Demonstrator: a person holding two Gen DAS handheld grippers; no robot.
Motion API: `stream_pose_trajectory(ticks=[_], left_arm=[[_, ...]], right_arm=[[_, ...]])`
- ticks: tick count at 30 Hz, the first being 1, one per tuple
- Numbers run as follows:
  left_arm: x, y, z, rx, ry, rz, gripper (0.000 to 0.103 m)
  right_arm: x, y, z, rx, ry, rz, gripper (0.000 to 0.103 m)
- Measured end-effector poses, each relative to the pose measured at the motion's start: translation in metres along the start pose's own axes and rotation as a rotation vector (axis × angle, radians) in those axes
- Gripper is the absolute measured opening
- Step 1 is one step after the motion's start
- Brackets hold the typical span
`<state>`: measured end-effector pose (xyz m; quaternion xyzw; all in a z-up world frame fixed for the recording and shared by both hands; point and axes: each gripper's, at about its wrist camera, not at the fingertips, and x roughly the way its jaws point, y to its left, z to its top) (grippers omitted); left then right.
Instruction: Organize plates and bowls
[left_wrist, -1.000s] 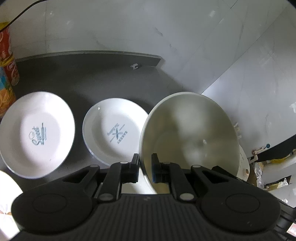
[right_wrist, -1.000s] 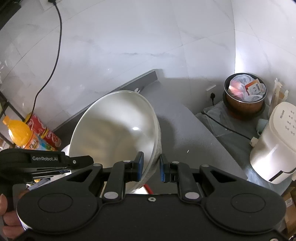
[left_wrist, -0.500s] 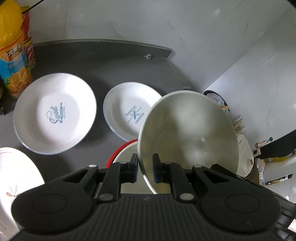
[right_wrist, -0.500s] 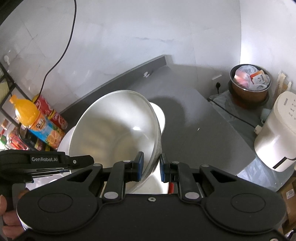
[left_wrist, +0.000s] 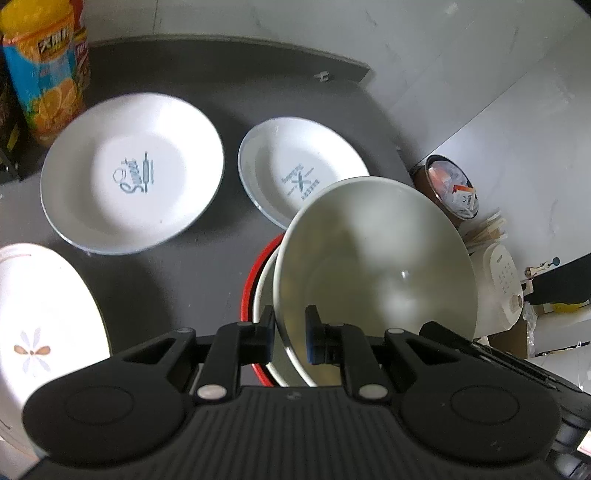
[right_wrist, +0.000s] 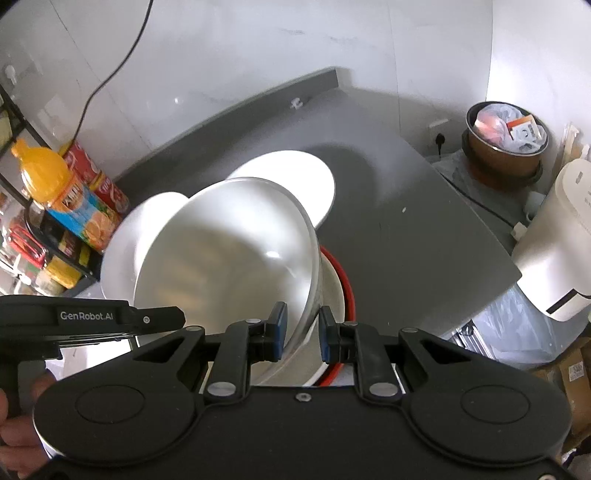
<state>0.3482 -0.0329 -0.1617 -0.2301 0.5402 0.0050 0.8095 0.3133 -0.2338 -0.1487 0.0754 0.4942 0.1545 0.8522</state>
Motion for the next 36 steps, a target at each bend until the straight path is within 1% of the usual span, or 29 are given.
stream_pose_trajectory(ticks=[4, 16, 18, 20, 24, 27, 29, 30, 31, 32, 33, 35, 36], left_arm=[[0.006, 0.002, -0.004, -0.003, 0.009, 0.012, 0.013], [0.006, 0.007, -0.004, 0.01, 0.007, -0.002, 0.013], [0.005, 0.007, -0.004, 0.009, 0.012, -0.003, 0.013], [0.005, 0.008, -0.004, 0.007, 0.019, 0.0, 0.013], [0.002, 0.015, -0.003, -0.028, 0.02, -0.002, 0.013], [-0.002, 0.02, -0.003, -0.057, 0.014, -0.001, 0.013], [-0.004, 0.024, -0.002, -0.079, 0.002, 0.009, 0.014], [-0.005, 0.026, -0.001, -0.093, -0.003, 0.017, 0.014], [-0.005, 0.028, 0.0, -0.108, -0.01, 0.025, 0.015], [-0.006, 0.031, 0.0, -0.125, -0.014, 0.031, 0.015], [-0.007, 0.034, 0.001, -0.141, -0.018, 0.036, 0.015], [-0.008, 0.037, 0.003, -0.168, -0.028, 0.05, 0.015], [-0.009, 0.039, 0.004, -0.178, -0.033, 0.058, 0.015]], right_arm=[[0.006, 0.002, -0.002, -0.019, 0.025, -0.013, 0.018], [0.019, 0.006, 0.0, -0.067, 0.074, -0.039, 0.018], [0.02, 0.005, 0.002, -0.07, 0.088, -0.019, 0.022], [0.02, 0.005, 0.005, -0.068, 0.102, -0.01, 0.023], [0.014, -0.001, 0.01, -0.07, 0.102, 0.002, 0.033], [0.007, -0.004, 0.019, -0.08, 0.089, 0.026, 0.035], [0.006, -0.005, 0.026, -0.112, 0.079, 0.028, 0.035], [0.007, -0.005, 0.028, -0.131, 0.07, 0.029, 0.033], [0.01, -0.005, 0.032, -0.148, 0.068, 0.033, 0.03], [0.014, -0.006, 0.035, -0.157, 0.077, 0.04, 0.018], [0.019, -0.007, 0.038, -0.165, 0.088, 0.033, 0.013], [0.027, -0.007, 0.041, -0.201, 0.106, 0.028, 0.008], [0.031, -0.007, 0.042, -0.224, 0.119, 0.03, 0.008]])
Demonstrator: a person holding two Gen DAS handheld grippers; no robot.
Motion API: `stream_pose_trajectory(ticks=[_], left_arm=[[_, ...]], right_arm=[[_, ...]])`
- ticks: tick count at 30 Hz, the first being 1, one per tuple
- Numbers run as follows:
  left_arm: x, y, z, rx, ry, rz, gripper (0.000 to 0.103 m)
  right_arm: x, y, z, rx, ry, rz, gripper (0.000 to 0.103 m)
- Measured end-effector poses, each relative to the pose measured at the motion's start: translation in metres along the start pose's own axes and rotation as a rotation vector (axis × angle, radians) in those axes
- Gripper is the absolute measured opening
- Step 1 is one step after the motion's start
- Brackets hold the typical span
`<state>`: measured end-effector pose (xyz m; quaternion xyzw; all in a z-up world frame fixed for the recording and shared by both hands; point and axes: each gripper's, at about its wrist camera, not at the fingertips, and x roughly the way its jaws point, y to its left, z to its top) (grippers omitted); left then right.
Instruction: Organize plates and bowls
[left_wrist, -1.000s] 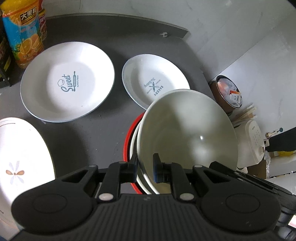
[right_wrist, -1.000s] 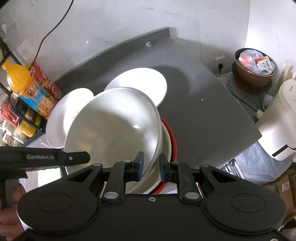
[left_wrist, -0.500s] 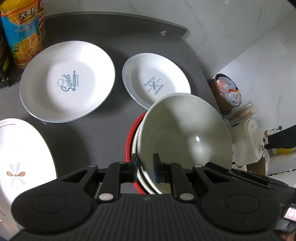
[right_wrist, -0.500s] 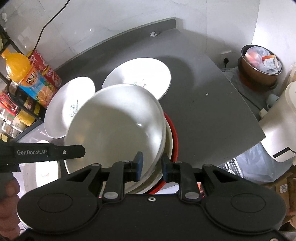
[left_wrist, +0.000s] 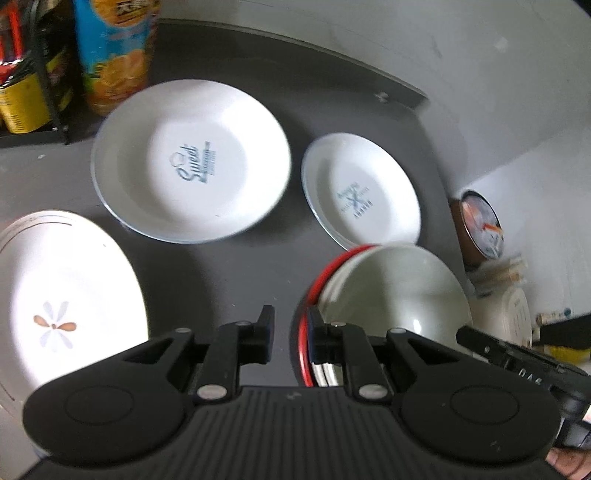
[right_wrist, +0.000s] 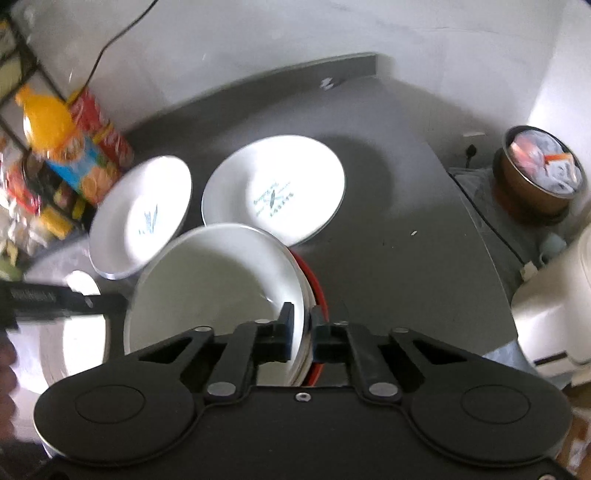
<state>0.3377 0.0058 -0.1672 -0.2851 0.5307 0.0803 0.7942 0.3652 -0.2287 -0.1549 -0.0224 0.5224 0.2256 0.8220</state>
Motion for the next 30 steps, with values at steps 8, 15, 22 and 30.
stream_pose_trajectory(ticks=[8, 15, 22, 30], left_arm=[[-0.002, 0.014, 0.014, -0.11, -0.048, 0.078, 0.015], [-0.009, 0.027, 0.021, -0.23, -0.1, 0.162, 0.017], [-0.033, 0.042, 0.017, -0.33, -0.17, 0.26, 0.041], [-0.043, 0.071, 0.021, -0.399, -0.205, 0.293, 0.049]], right_arm=[[0.001, -0.015, 0.033, -0.025, 0.031, 0.115, 0.036], [0.014, 0.002, 0.074, -0.125, 0.023, 0.239, 0.036], [0.028, 0.034, 0.098, -0.206, 0.064, 0.36, 0.036], [0.043, 0.069, 0.115, -0.18, 0.073, 0.396, 0.036]])
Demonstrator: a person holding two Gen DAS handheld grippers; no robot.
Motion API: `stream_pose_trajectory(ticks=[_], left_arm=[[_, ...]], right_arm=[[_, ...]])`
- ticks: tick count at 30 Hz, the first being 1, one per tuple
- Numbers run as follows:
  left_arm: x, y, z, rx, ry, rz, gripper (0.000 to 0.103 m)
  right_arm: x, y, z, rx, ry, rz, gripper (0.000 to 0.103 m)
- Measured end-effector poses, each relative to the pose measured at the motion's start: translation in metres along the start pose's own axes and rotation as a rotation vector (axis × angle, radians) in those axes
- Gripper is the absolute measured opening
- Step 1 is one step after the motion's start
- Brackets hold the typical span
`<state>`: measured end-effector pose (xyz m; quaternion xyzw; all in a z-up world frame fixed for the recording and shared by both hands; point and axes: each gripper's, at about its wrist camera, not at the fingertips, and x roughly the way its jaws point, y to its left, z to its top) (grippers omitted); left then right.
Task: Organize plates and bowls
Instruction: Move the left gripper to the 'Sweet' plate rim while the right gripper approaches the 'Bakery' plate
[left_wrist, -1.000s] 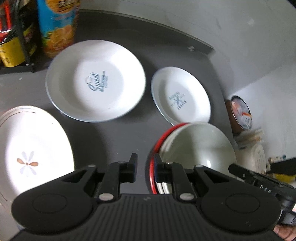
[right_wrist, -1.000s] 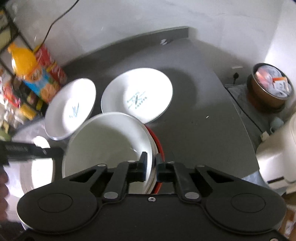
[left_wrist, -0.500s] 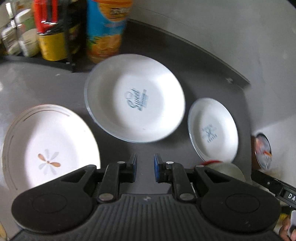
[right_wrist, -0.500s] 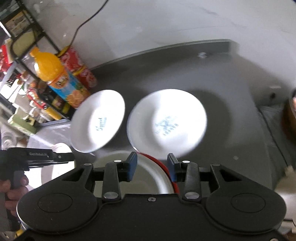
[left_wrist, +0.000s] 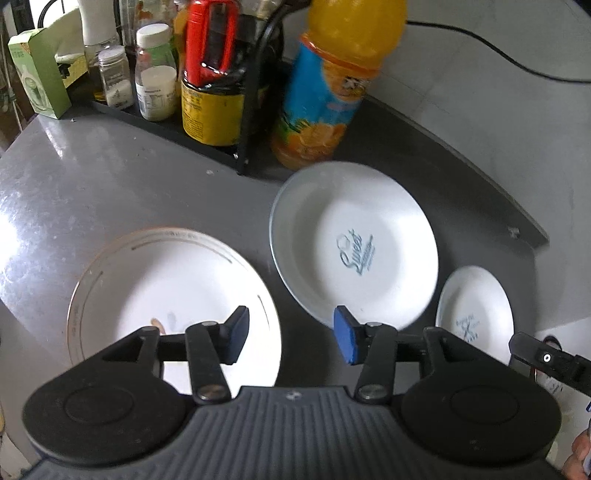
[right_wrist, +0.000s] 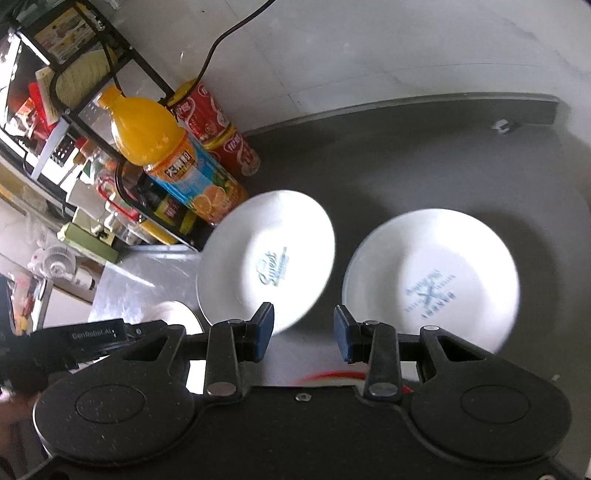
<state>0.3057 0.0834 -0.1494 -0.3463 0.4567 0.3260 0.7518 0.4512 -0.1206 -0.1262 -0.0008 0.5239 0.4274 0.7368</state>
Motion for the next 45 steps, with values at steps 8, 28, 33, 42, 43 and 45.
stream_pose_trajectory(ticks=[8, 28, 33, 42, 43, 45], left_arm=[[0.028, 0.017, 0.028, 0.014, 0.014, -0.036, 0.049], [0.106, 0.033, 0.082, 0.087, 0.11, -0.122, 0.042], [0.124, 0.035, 0.087, 0.081, 0.135, -0.129, 0.037], [0.146, 0.044, 0.083, 0.047, 0.192, -0.17, 0.022], [0.147, 0.045, 0.083, 0.043, 0.191, -0.179, 0.022], [0.148, 0.046, 0.083, 0.039, 0.196, -0.191, 0.02]], right_arm=[[0.038, 0.015, 0.015, 0.069, 0.005, -0.025, 0.036], [0.125, -0.007, 0.033, 0.187, 0.065, -0.255, 0.034], [0.14, -0.01, 0.034, 0.203, 0.098, -0.278, 0.03], [0.162, -0.01, 0.035, 0.194, 0.122, -0.288, 0.017], [0.164, -0.011, 0.035, 0.211, 0.126, -0.281, 0.017], [0.166, -0.012, 0.033, 0.237, 0.121, -0.276, 0.019]])
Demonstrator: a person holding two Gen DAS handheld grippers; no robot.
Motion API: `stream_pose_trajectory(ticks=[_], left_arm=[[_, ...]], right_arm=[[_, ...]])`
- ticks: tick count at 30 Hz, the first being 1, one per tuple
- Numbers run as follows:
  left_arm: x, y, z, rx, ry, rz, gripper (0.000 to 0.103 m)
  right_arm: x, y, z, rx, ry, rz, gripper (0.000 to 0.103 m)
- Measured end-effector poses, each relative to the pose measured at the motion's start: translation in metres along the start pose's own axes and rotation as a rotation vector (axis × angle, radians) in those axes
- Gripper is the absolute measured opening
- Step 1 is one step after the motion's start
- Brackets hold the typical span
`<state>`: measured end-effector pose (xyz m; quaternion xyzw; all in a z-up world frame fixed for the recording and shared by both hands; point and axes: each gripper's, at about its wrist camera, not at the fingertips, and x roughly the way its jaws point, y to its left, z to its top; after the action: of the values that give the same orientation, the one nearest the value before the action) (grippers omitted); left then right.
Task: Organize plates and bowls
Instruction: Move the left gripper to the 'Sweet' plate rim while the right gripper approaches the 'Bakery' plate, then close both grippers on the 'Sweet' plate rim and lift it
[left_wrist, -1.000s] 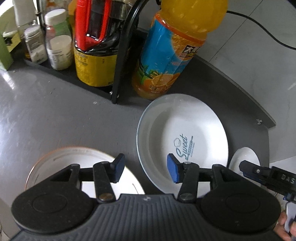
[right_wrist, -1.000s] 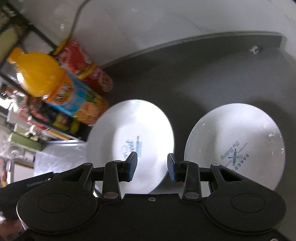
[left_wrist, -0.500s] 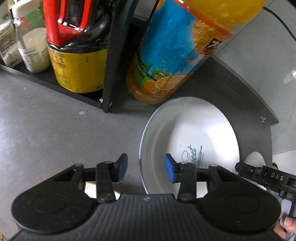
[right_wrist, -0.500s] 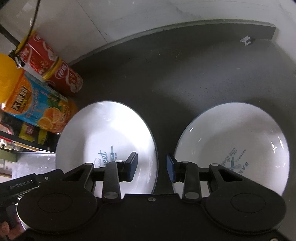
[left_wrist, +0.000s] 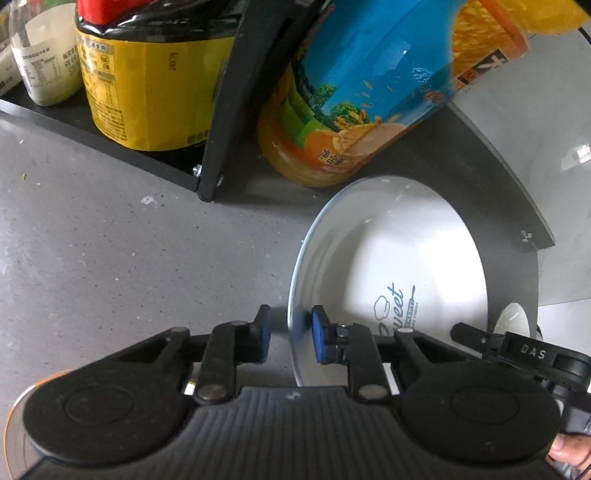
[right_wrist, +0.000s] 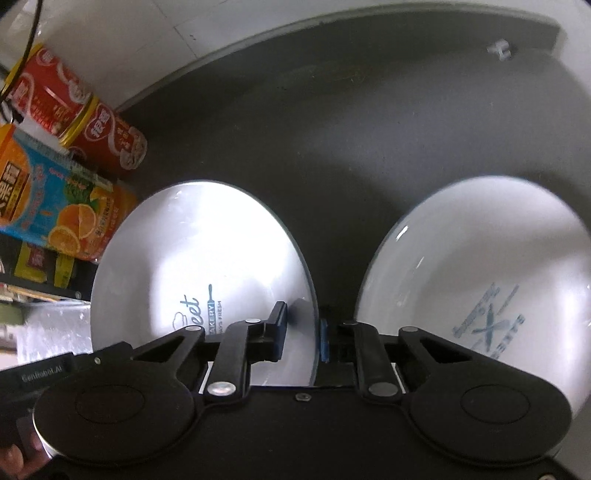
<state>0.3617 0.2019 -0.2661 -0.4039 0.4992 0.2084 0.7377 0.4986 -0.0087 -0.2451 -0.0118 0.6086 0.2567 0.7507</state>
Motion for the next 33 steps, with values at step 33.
stream_pose_trajectory(ticks=[33], left_arm=[[-0.058, 0.007, -0.018, -0.063, -0.076, -0.045, 0.011]], right_arm=[[-0.069, -0.004, -0.038, -0.018, -0.06, 0.2, 0.007]])
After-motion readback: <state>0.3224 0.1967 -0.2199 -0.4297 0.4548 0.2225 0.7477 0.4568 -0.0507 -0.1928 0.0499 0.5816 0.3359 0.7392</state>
